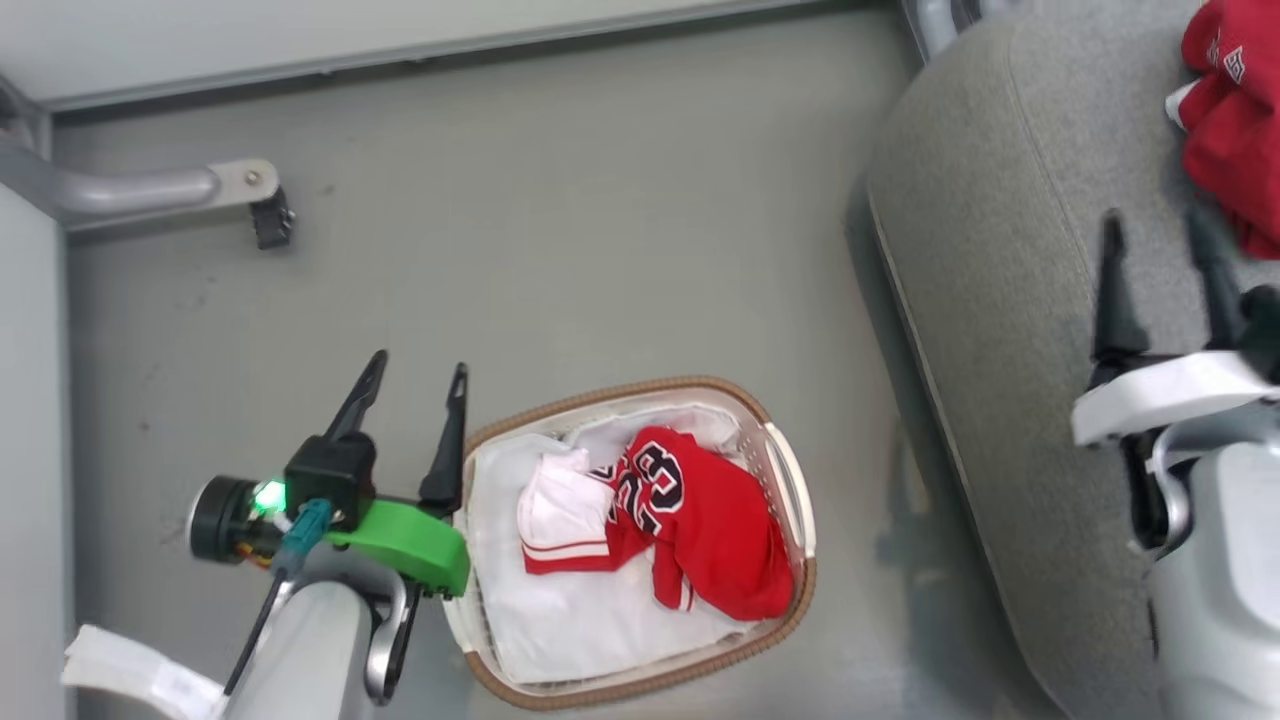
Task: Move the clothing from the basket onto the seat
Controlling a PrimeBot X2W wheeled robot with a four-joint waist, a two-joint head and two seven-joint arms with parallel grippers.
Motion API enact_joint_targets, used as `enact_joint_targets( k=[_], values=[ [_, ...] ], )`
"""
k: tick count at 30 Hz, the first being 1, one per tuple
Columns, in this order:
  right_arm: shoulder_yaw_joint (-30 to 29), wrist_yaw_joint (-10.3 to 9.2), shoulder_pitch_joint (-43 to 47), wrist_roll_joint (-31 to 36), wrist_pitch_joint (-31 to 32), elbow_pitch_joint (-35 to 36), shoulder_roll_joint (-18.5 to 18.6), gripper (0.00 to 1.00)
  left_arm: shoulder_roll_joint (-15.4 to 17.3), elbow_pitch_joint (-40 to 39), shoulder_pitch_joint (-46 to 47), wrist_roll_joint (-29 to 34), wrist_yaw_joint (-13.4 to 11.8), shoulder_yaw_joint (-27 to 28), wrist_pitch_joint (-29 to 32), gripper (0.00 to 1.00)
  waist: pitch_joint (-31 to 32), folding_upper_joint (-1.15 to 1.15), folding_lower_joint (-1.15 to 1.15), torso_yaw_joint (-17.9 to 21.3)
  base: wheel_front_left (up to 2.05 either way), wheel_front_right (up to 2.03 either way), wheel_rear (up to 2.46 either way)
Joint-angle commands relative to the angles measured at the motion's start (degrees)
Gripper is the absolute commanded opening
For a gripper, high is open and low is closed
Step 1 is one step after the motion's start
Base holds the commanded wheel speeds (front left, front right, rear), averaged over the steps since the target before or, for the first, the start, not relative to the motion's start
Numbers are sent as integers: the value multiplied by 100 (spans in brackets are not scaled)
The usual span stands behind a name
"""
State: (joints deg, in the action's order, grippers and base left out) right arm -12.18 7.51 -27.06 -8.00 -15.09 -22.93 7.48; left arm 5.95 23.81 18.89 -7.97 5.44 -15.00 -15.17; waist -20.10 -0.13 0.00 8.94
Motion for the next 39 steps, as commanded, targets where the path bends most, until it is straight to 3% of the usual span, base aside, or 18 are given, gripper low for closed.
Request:
enact_joint_targets(
  k=[1,8,21,32,39],
  values=[
    [108,-4,193,-21,-10,74,-48,100,-30,11,-168,-34,-55,130,4,100,527,13,0,-379,0,0,0],
    [422,-4,736,-75,-10,202,-291,100,-128,-11,-625,24,-69,808,4,100,1014,13,0,-643,0,0,0],
    [985,-5,1756,37,-10,91,-264,100,-249,-110,-1526,234,17,1516,4,100,1686,13,0,-823,0,0,0],
    [986,-5,2056,26,-11,51,-329,100,-300,-93,-1803,211,57,1534,4,100,1845,13,0,-812,0,0,0],
    [1107,-5,1691,1,-10,144,-321,100,-300,79,-1344,7,139,1143,4,100,1339,13,0,-632,0,0,0]
  ],
)
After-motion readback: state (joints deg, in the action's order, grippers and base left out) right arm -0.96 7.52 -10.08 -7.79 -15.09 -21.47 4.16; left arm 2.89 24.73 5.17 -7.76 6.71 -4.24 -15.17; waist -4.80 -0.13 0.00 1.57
